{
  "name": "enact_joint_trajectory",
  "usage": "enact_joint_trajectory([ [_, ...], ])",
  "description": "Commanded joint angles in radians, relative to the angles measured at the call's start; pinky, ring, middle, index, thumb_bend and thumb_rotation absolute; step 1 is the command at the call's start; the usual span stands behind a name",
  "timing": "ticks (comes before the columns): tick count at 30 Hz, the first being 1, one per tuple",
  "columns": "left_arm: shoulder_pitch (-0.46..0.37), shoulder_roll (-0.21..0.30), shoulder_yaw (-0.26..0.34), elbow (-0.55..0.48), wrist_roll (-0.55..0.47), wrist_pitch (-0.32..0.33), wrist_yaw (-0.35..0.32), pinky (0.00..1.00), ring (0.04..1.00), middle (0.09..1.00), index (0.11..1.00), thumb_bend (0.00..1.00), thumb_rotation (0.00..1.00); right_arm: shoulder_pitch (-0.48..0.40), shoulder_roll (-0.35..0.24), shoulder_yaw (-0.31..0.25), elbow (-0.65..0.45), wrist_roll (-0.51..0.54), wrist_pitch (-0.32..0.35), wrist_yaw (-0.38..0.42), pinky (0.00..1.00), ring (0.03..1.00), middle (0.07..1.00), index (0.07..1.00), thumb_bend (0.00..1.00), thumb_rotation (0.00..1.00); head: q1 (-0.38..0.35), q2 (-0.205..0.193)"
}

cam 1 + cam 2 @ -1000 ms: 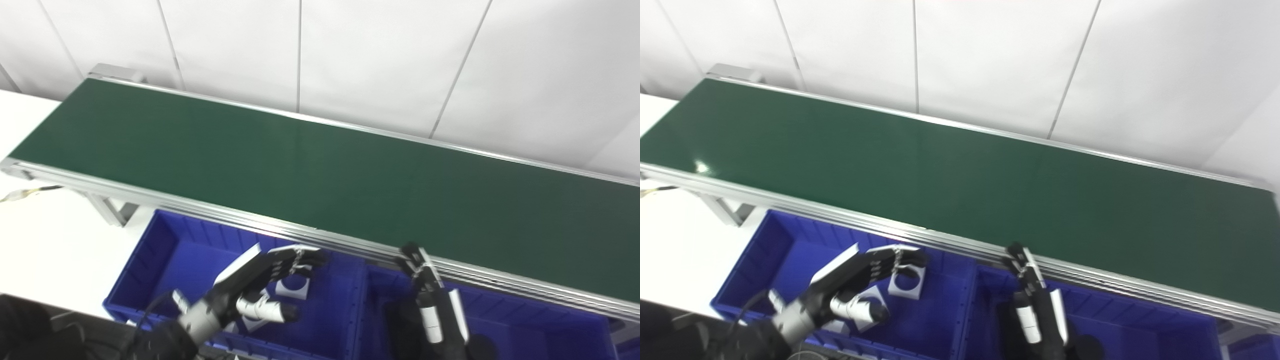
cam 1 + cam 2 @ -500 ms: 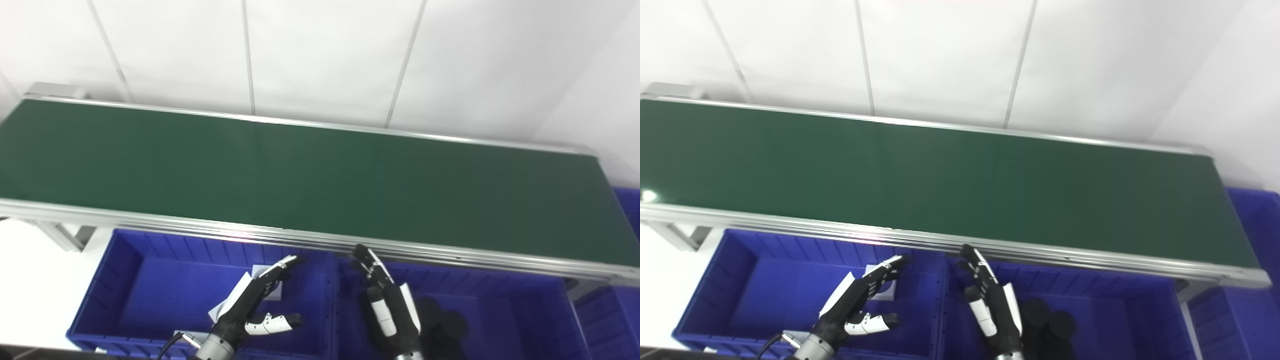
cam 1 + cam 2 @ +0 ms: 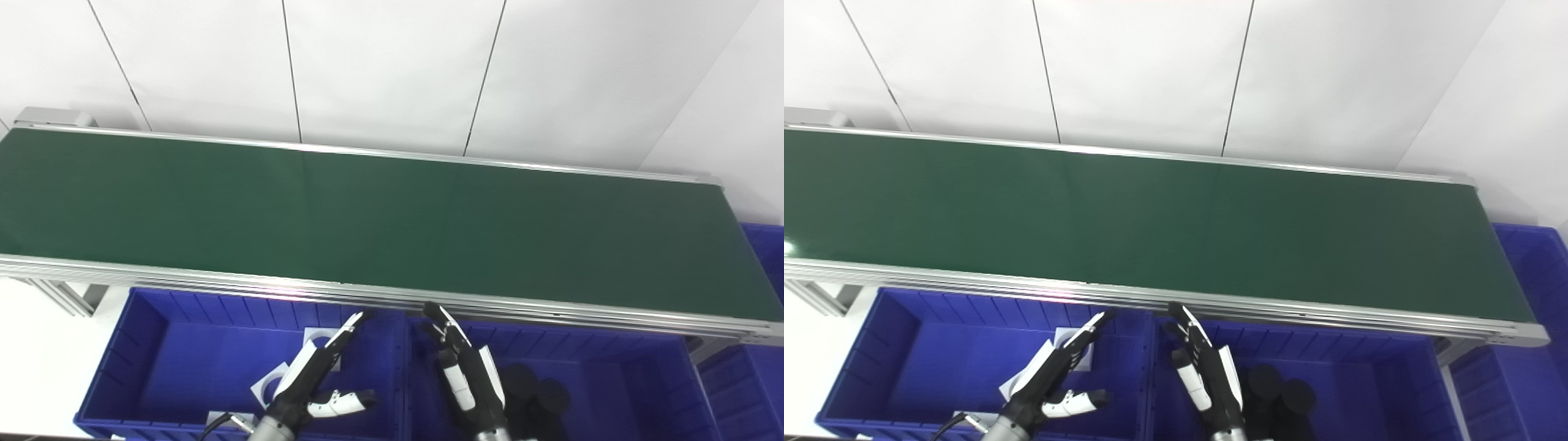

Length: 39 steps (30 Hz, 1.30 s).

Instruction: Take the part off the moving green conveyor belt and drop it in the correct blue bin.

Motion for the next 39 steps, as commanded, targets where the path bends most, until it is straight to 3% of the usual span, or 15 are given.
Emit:
enact_joint_trajectory([
  [1,-0.027,-0.015,-0.015,-0.006,0.005,-0.035,0.029,0.96,1.000,1.000,0.930,0.91,0.77,-0.008,-0.006,-0.007,-0.027,0.016,-0.031,0.011,0.95,0.890,0.928,0.937,0.79,0.99,0.002,0.001],
  [10,-0.026,-0.056,-0.013,-0.005,0.007,-0.035,0.074,0.97,1.000,1.000,0.924,0.91,0.86,-0.007,-0.019,-0.064,-0.028,0.063,-0.031,0.092,1.00,0.899,0.927,0.946,0.80,1.00,0.096,0.004],
  [14,-0.028,-0.059,-0.009,-0.005,0.073,-0.035,0.149,0.96,1.000,1.000,0.927,0.88,0.94,-0.009,-0.028,-0.077,-0.025,0.049,-0.031,0.096,0.98,0.890,0.922,0.942,0.79,1.00,0.130,-0.002],
  [21,-0.027,-0.074,0.002,-0.015,0.015,-0.035,0.162,0.96,0.988,0.974,0.884,0.86,1.00,-0.009,-0.035,-0.103,-0.017,0.062,-0.031,0.138,1.00,0.896,0.932,0.949,0.77,1.00,0.148,-0.007],
  [28,0.008,-0.091,0.029,-0.051,-0.088,-0.035,0.098,0.95,0.961,0.937,0.845,0.83,1.00,-0.005,-0.036,-0.097,-0.031,0.033,-0.031,0.118,0.97,0.905,0.939,0.946,0.78,1.00,0.138,0.001],
  [33,0.032,-0.093,0.063,-0.085,-0.127,-0.035,0.033,0.94,0.956,0.932,0.850,0.86,1.00,-0.007,-0.034,-0.085,-0.052,0.026,-0.031,0.101,0.95,0.907,0.934,0.937,0.79,1.00,0.113,0.064],
  [36,0.036,-0.098,0.087,-0.089,-0.148,-0.035,-0.012,0.93,0.955,0.936,0.860,0.87,1.00,-0.009,-0.029,-0.086,-0.063,0.031,-0.031,0.099,0.93,0.900,0.926,0.929,0.80,0.98,0.094,0.080],
  [39,0.039,-0.112,0.121,-0.082,-0.218,-0.035,-0.084,0.96,0.967,0.947,0.867,0.89,1.00,-0.016,-0.022,-0.077,-0.066,0.022,-0.031,0.081,0.92,0.888,0.923,0.927,0.79,0.96,0.025,0.090],
])
